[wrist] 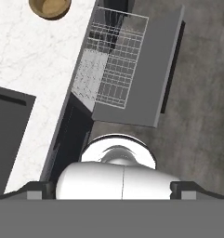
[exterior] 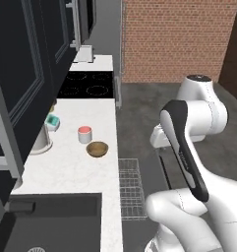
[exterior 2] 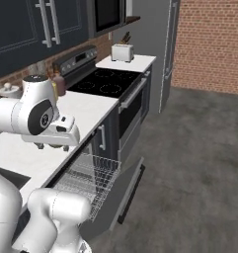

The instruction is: Pick up the cup and bowl from the counter, place them in the dishwasher, and close the dishwasher door.

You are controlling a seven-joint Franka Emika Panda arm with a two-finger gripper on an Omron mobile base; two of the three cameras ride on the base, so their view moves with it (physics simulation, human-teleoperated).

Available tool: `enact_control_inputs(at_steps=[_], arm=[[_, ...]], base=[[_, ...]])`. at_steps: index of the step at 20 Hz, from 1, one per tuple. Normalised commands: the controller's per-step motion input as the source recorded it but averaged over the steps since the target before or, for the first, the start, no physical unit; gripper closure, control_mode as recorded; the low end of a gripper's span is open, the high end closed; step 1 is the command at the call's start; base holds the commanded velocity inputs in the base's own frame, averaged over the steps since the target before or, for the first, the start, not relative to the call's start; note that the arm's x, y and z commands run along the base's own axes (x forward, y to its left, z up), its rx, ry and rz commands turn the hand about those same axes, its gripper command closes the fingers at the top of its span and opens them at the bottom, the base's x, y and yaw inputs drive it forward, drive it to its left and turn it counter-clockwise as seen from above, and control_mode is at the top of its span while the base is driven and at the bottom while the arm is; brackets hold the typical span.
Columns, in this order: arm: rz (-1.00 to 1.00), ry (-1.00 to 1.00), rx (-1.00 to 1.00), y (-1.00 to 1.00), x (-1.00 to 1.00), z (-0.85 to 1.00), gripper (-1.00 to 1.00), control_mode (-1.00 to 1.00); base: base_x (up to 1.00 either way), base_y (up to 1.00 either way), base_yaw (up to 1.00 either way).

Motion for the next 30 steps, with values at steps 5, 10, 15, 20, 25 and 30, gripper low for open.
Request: enact_control_inputs(at_steps=[5, 10, 15, 20, 25, 30], arm=[[0.0, 0.0, 0.0, 0.0, 0.0, 0.0, -1.0, 1.0], [0.0, 0.0, 0.0, 0.0, 0.0, 0.0, -1.0, 1.0], [0.0, -0.01, 0.0, 0.0, 0.33, -0.1, -1.0, -1.0], [0.0, -0.13, 0.02, 0.0, 0.75, -0.17, -1.0, -1.0], [0.0, -0.18, 0.09, 0.22, 0.59, -0.29, -1.0, -1.0], [0.0, -0.16, 0.07, 0.54, 0.71, -0.27, -1.0, -1.0]], base=[[0.1, 0.0, -0.2], [0.0, 0.0, -0.08], [0.23, 0.0, 0.0], [0.0, 0.0, 0.0], [0.0, 0.0, 0.0], [0.0, 0.0, 0.0]])
